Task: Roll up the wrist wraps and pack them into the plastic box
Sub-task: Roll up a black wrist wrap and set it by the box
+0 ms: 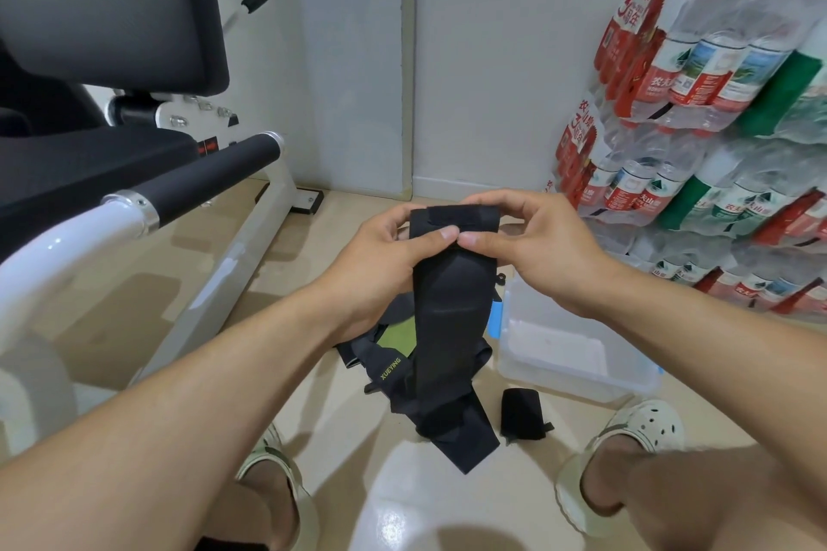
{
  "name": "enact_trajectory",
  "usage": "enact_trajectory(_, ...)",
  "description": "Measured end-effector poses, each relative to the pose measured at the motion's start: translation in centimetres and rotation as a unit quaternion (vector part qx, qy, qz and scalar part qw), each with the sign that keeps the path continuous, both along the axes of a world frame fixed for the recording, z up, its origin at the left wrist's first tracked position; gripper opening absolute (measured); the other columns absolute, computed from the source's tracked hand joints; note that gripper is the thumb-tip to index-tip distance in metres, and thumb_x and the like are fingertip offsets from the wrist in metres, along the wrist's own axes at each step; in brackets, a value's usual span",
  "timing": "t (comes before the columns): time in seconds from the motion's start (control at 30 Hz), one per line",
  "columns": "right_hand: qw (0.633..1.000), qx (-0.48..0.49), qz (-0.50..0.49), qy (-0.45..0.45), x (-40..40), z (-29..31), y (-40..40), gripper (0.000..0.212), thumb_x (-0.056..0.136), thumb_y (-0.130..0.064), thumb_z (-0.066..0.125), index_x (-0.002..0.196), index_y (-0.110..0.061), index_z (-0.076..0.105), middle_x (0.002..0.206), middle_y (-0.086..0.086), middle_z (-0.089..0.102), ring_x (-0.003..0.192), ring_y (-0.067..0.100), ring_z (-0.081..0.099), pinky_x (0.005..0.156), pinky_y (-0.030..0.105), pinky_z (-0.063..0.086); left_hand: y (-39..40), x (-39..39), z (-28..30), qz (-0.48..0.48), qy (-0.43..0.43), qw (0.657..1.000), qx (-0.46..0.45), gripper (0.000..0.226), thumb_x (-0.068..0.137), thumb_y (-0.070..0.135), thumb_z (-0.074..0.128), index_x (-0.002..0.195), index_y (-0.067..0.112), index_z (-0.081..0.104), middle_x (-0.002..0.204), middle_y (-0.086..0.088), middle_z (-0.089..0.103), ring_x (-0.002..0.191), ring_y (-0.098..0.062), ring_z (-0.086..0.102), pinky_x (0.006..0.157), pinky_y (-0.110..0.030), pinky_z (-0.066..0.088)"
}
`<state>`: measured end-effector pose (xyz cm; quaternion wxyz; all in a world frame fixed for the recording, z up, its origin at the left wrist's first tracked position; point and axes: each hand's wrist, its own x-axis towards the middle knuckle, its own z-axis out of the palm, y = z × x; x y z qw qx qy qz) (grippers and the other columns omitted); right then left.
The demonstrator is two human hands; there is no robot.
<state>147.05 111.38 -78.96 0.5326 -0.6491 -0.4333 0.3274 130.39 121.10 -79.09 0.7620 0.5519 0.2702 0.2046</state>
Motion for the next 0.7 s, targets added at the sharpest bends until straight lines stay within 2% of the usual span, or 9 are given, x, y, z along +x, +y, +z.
enact_trajectory(0.1, 1.000, 0.025, -0.004, -0.013, 0.05, -0.01, 0.04, 0.030, 0.084, -0.009, 0.082, 0.107, -0.027, 0.077, 0.100, 0.004, 0.078, 0.092, 0.026, 0.076, 0.082, 0.047, 0.064, -0.11, -0.26, 0.31, -0.054, 0.042, 0.998, 0.011, 0.032, 0.098, 0.033, 0.062, 0.124, 0.017, 0.068, 0.111, -0.007, 0.077, 0.100, -0.018, 0.074, 0.078, -0.032, 0.059)
enact_trajectory(0.17, 0.999, 0.042, -0.010, -0.033, 0.15, -0.07, 0.07, 0.031, 0.083, -0.008, 0.083, 0.104, -0.029, 0.078, 0.101, 0.002, 0.077, 0.097, 0.026, 0.073, 0.082, 0.048, 0.064, 0.00, -0.34, 0.25, -0.080, 0.073, 0.994, 0.009, 0.044, 0.092, 0.054, 0.059, 0.122, 0.023, 0.069, 0.113, -0.007, 0.076, 0.104, -0.021, 0.073, 0.085, -0.038, 0.058)
enact_trajectory(0.23, 0.997, 0.055, -0.010, -0.054, 0.15, -0.17, 0.14, 0.032, 0.081, -0.006, 0.084, 0.101, -0.031, 0.079, 0.102, -0.003, 0.077, 0.101, 0.024, 0.071, 0.086, 0.047, 0.062, 0.19, -0.24, 0.14, -0.067, 0.080, 0.995, -0.008, 0.049, 0.093, 0.060, 0.054, 0.123, 0.024, 0.070, 0.116, -0.009, 0.075, 0.109, -0.025, 0.071, 0.091, -0.043, 0.058)
enact_trajectory(0.3, 0.994, 0.065, -0.013, -0.083, 0.04, -0.27, 0.24, 0.034, 0.080, -0.004, 0.084, 0.100, -0.030, 0.079, 0.105, -0.004, 0.076, 0.103, 0.019, 0.070, 0.093, 0.043, 0.059, 0.34, -0.16, 0.17, -0.032, 0.073, 0.996, -0.025, 0.044, 0.100, 0.051, 0.052, 0.124, 0.019, 0.069, 0.114, -0.009, 0.075, 0.108, -0.025, 0.071, 0.089, -0.044, 0.059)
enact_trajectory(0.43, 0.993, 0.066, -0.013, -0.094, 0.10, -0.57, 0.47, 0.035, 0.076, -0.001, 0.086, 0.100, -0.026, 0.080, 0.107, -0.002, 0.075, 0.103, 0.019, 0.070, 0.099, 0.042, 0.056, 0.32, -0.27, 0.20, -0.007, 0.055, 0.998, -0.027, 0.032, 0.105, 0.031, 0.052, 0.124, 0.011, 0.067, 0.096, -0.001, 0.074, 0.088, -0.014, 0.069, 0.077, -0.036, 0.059)
enact_trajectory(0.6, 0.998, 0.046, 0.024, -0.043, 0.32, -0.64, 0.28, 0.037, 0.077, -0.001, 0.085, 0.107, -0.022, 0.079, 0.112, -0.003, 0.076, 0.107, 0.016, 0.072, 0.095, 0.040, 0.059, 0.61, -0.30, 0.01, 0.011, 0.041, 0.999, -0.014, 0.026, 0.103, 0.021, 0.056, 0.125, 0.009, 0.064, 0.108, -0.008, 0.076, 0.093, -0.018, 0.073, 0.074, -0.035, 0.061)
enact_trajectory(0.7, 0.999, 0.025, 0.040, 0.023, 0.43, -0.31, -0.01, 0.037, 0.076, -0.009, 0.085, 0.110, -0.021, 0.078, 0.110, -0.002, 0.077, 0.103, 0.018, 0.074, 0.088, 0.034, 0.061, 0.79, -0.32, -0.02, 0.016, 0.025, 0.999, -0.015, 0.023, 0.101, 0.013, 0.060, 0.124, 0.010, 0.063, 0.112, -0.013, 0.076, 0.097, -0.026, 0.075, 0.075, -0.038, 0.062)
